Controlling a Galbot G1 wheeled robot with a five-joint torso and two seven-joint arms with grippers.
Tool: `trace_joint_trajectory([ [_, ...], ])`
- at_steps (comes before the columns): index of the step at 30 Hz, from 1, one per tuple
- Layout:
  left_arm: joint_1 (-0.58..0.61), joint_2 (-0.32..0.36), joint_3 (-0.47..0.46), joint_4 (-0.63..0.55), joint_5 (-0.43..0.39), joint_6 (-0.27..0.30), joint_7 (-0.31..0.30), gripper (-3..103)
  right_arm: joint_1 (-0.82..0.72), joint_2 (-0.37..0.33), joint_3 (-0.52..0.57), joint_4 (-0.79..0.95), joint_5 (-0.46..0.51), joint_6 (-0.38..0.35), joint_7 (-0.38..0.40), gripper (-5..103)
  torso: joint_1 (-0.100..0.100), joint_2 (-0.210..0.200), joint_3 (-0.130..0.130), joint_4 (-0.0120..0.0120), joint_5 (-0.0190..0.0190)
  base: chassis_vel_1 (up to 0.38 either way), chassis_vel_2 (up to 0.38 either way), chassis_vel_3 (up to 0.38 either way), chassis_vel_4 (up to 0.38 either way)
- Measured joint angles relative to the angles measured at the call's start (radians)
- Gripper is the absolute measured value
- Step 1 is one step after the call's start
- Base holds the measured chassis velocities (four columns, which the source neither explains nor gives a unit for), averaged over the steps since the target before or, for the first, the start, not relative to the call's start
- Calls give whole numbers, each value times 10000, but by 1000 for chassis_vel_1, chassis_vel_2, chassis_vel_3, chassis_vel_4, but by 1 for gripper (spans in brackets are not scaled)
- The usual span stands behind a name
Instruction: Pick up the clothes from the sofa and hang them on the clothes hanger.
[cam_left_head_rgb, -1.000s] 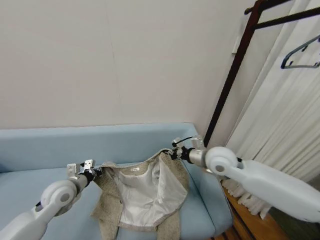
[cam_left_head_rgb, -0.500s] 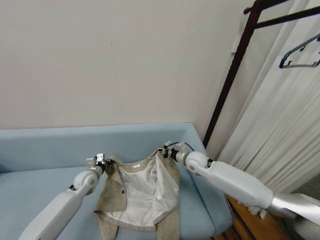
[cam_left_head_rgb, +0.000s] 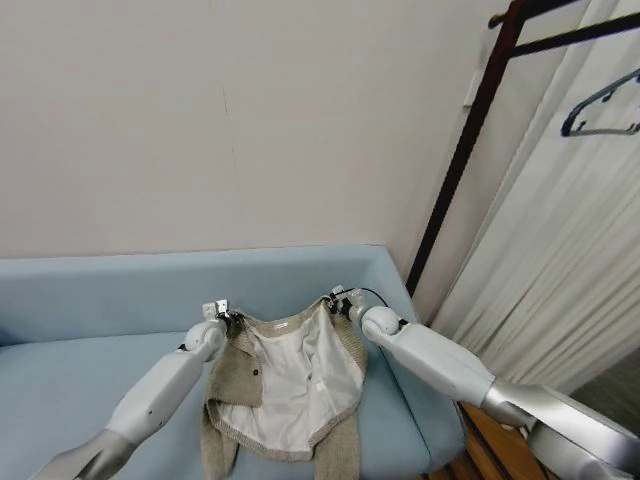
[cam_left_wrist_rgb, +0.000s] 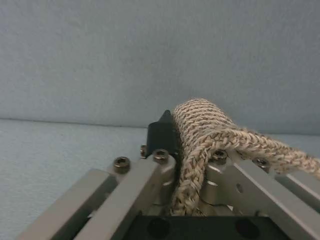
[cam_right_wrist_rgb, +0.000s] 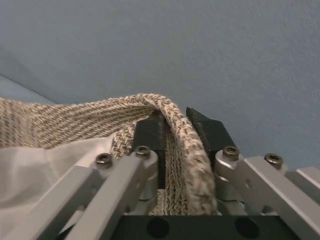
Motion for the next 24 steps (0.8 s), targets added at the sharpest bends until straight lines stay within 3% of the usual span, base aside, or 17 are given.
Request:
trace_joint_trajectory([
  [2, -125, -233, 104, 377, 94, 123, 146, 22, -14, 41, 4, -425, -199, 101, -374, 26, 0, 0, 0, -1, 0, 0, 0, 0, 0],
  [4, -178, -326, 144, 528, 118, 209, 241, 22, -40, 42, 47, -598, -231, 102, -666, 26, 0, 0, 0, -2, 1, 0, 0, 0, 0],
  [7, -268, -420, 176, 813, 163, 288, 728, 39, -120, 44, 250, -912, -232, 95, -1064, 42, -2, 2, -1, -2, 0, 0, 0, 0, 0],
  [8, -268, -420, 176, 813, 163, 288, 728, 39, -120, 44, 250, -912, -232, 95, -1064, 42, -2, 2, -1, -2, 0, 0, 0, 0, 0],
  [11, -273, -238, 122, 1059, 380, 159, 1896, 55, -241, 16, 477, -1054, -250, 155, -1094, 58, -1, 2, -1, 0, -1, 0, 0, 0, 0],
  [12, -250, -140, 90, 1112, 447, 22, 2185, 55, -290, -36, 542, -1015, -239, 155, -1095, 64, -1, 2, -1, 2, 0, 0, 0, 0, 0],
  [13, -250, -140, 90, 1112, 447, 22, 2185, 55, -290, -36, 542, -1015, -239, 155, -1095, 64, -1, 2, -1, 2, 0, 0, 0, 0, 0],
  [15, -135, 71, 3, 1130, 491, -223, 2516, 66, -385, -204, 654, -855, -194, 155, -1095, 70, -1, 2, -1, 2, -1, 0, 0, 0, 0],
  [18, 198, 410, -314, 756, 475, -483, 2667, 82, -574, -496, 897, -431, -108, 120, -1057, 85, -2, 2, -1, 0, 1, 0, 0, 0, 0],
  [20, 382, 546, -457, 501, 423, -534, 2675, 82, -657, -618, 1015, -188, -40, 101, -982, 90, -2, 2, -1, 0, 0, 0, 0, 0, 0],
  [24, 1315, 1259, -1103, -804, 10, -870, 2849, 99, -999, -1170, 1418, 929, 486, -224, -617, 100, -4, 3, -4, -1, 2, 0, 0, 0, 0],
])
